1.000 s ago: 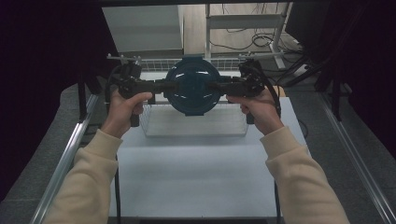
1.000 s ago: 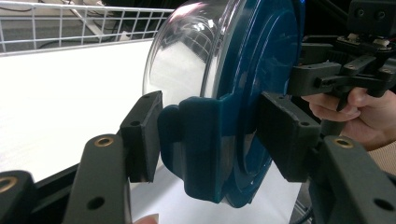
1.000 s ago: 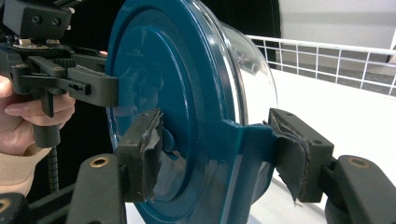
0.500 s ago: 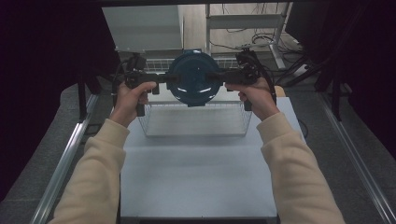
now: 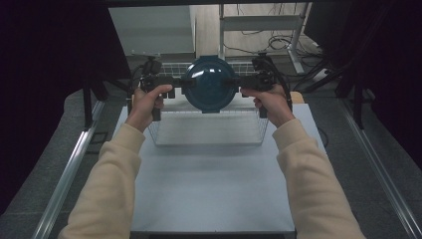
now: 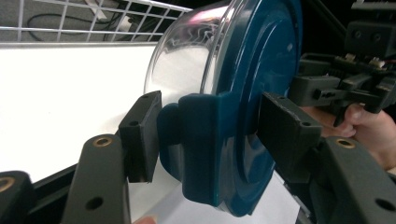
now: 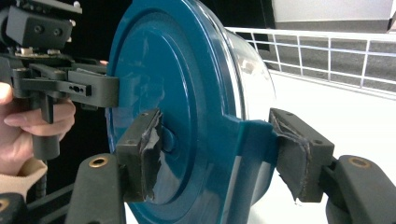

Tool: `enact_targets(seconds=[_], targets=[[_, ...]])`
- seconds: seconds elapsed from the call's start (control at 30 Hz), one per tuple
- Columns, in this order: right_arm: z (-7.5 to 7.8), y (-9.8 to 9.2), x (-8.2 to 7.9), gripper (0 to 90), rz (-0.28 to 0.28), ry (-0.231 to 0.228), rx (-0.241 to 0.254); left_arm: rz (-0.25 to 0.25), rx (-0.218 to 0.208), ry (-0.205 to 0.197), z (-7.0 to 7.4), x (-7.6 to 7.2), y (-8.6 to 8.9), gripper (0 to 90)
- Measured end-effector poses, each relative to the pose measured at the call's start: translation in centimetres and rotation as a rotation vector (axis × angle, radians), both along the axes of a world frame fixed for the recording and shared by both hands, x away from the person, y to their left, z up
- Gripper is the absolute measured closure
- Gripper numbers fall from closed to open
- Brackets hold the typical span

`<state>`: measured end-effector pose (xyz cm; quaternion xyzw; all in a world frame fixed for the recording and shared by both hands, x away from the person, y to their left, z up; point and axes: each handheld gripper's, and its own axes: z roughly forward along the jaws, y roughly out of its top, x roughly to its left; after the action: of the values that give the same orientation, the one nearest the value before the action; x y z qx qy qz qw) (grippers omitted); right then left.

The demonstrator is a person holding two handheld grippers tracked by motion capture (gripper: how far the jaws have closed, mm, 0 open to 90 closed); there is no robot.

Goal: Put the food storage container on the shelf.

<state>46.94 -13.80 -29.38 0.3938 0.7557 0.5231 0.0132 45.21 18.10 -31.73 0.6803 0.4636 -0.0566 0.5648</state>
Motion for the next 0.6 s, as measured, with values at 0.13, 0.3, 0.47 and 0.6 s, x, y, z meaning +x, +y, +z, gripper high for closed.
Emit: enact_targets(seconds=[0.13, 0.3, 0.47, 0.6], targets=[[-0.3, -0.1, 0.8, 36.8, -0.031, 0.043, 0.040, 0.011, -0.044, 0.045, -0.5, 0.9, 0.2, 41.7], [-0.6, -0.1, 1.8, 36.4, -0.072, 0.108, 0.076, 0.016, -0.101, 0.094, -1.2, 1.9, 0.4, 41.4], [-1.4, -0.3, 2.7, 36.1, -0.137, 0.215, 0.133, 0.026, -0.133, 0.147, -2.0, 2.8, 0.2, 39.9], [-2.1, -0.6, 3.3, 35.9, -0.182, 0.274, 0.177, 0.046, -0.157, 0.181, -2.5, 3.3, 0.0, 39.1]])
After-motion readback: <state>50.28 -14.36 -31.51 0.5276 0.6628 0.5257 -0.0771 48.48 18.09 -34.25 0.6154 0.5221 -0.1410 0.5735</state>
